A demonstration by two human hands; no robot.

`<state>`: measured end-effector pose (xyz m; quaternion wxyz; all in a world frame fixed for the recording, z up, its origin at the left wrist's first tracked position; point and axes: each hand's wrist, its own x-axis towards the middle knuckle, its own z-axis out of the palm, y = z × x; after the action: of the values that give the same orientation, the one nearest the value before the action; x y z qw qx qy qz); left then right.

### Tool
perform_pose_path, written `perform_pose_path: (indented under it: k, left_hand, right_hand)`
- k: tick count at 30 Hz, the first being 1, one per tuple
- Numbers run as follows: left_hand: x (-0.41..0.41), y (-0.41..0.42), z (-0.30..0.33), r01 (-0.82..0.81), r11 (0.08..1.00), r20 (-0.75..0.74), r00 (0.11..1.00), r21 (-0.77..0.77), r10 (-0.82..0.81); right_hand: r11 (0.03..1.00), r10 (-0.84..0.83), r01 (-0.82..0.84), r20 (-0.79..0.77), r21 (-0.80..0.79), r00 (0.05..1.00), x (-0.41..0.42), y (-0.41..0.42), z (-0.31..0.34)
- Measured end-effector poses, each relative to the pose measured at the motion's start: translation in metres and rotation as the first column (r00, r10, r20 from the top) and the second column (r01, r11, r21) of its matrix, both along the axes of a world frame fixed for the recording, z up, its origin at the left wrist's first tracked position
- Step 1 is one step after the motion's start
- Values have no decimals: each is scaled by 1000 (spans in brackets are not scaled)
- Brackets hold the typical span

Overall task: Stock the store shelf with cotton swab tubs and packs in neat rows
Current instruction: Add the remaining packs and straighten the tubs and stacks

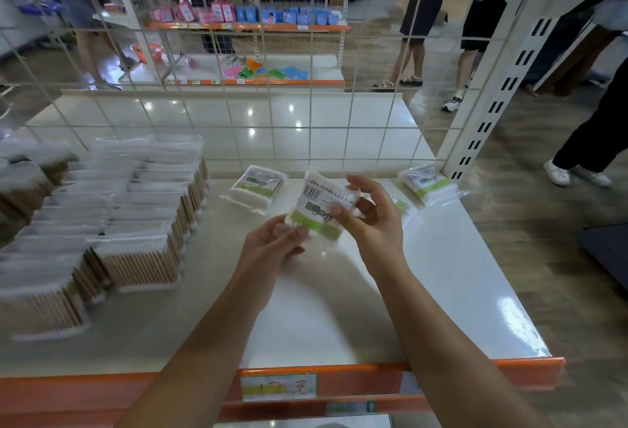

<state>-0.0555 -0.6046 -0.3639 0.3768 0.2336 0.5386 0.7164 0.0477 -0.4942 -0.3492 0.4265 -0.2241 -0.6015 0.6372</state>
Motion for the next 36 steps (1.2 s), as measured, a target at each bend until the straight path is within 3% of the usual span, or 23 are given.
perform_pose_path:
  k: [5, 13, 21, 25, 30, 36]
  left_hand:
    - [-20, -3, 3, -59, 983, 107, 993, 172, 40]
    - [-22, -7, 3, -83, 992, 131, 989, 92, 70]
    - [-23, -7, 5, -89, 992, 182, 981, 87, 72]
    - [-24, -6, 3, -53, 987, 283, 959, 154, 8]
    - [-19, -7, 3, 49, 995, 211, 975, 89, -67]
    - [-14, -7, 6, 64, 996, 156, 985, 54, -72]
  right_hand:
    - [1000, -8, 8, 2, -5, 1000, 2, 1, 2]
    - [988, 151, -155, 189, 4, 970, -1, -2, -3]
    - [949, 309, -313, 234, -22, 922, 0, -5, -5]
    - [966, 258, -257, 148, -25, 955, -2, -6, -7]
    - [994, 103, -104, 63, 12, 993, -2, 0, -8]
    - [997, 47, -51, 62, 62, 997, -1, 0, -7]
